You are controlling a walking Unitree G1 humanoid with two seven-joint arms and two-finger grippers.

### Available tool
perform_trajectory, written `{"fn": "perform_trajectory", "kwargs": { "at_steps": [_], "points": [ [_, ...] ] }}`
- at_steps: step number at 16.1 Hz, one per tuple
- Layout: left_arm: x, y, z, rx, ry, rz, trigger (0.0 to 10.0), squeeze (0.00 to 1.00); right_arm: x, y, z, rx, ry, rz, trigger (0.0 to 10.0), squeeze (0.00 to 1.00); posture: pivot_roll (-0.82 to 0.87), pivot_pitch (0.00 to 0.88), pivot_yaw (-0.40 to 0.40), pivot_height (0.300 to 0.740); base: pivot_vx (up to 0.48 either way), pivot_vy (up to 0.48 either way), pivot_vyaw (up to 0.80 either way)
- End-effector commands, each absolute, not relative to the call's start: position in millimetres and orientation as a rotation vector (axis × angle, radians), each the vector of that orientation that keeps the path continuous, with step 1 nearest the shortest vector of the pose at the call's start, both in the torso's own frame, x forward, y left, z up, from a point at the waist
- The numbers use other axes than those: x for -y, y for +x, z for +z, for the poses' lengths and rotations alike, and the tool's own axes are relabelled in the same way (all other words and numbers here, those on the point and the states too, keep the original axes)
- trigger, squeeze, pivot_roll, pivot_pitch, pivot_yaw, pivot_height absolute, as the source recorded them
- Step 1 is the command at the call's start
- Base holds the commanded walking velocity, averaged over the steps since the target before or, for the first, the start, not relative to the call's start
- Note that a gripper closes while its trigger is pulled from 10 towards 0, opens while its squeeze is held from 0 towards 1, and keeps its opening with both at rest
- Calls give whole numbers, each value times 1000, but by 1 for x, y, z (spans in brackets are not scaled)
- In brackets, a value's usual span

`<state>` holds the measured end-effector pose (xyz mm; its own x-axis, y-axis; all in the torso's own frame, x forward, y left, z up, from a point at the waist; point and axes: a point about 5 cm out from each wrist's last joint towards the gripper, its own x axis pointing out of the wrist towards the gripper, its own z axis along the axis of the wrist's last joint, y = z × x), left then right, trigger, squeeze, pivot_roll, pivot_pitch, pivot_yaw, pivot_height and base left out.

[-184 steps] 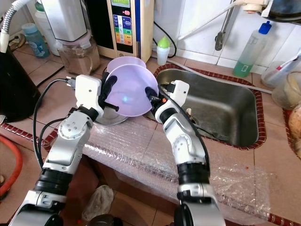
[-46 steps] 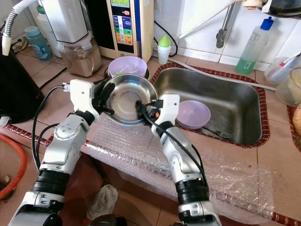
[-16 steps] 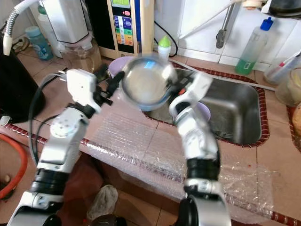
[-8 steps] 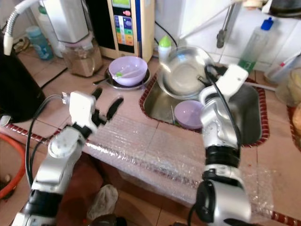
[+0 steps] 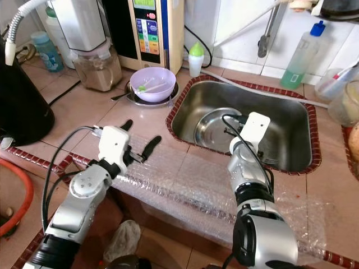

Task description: Kitchen organization

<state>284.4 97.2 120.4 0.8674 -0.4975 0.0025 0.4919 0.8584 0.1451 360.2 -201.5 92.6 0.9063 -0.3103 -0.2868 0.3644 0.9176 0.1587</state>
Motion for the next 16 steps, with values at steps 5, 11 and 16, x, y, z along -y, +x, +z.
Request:
{"fn": "perform_trajectory", "kwargs": {
  "at_steps": [5, 11, 16],
  "points": [
    [-96, 282, 117, -4, 190, -587, 10000, 1000, 214, 353, 76, -326, 255, -445, 10000, 1000, 21, 0, 41, 740, 0, 0, 0],
    [-85, 295, 143, 40, 137, -620, 10000, 1000, 206, 348, 68, -292, 315, -400, 10000, 1000, 10, 0, 50, 740, 0, 0, 0],
    [-88, 296, 143, 18, 118, -563, 10000, 1000, 201, 345, 76, -177, 237, -297, 10000, 1000, 8, 0, 44, 740, 0, 0, 0]
  ]
}}
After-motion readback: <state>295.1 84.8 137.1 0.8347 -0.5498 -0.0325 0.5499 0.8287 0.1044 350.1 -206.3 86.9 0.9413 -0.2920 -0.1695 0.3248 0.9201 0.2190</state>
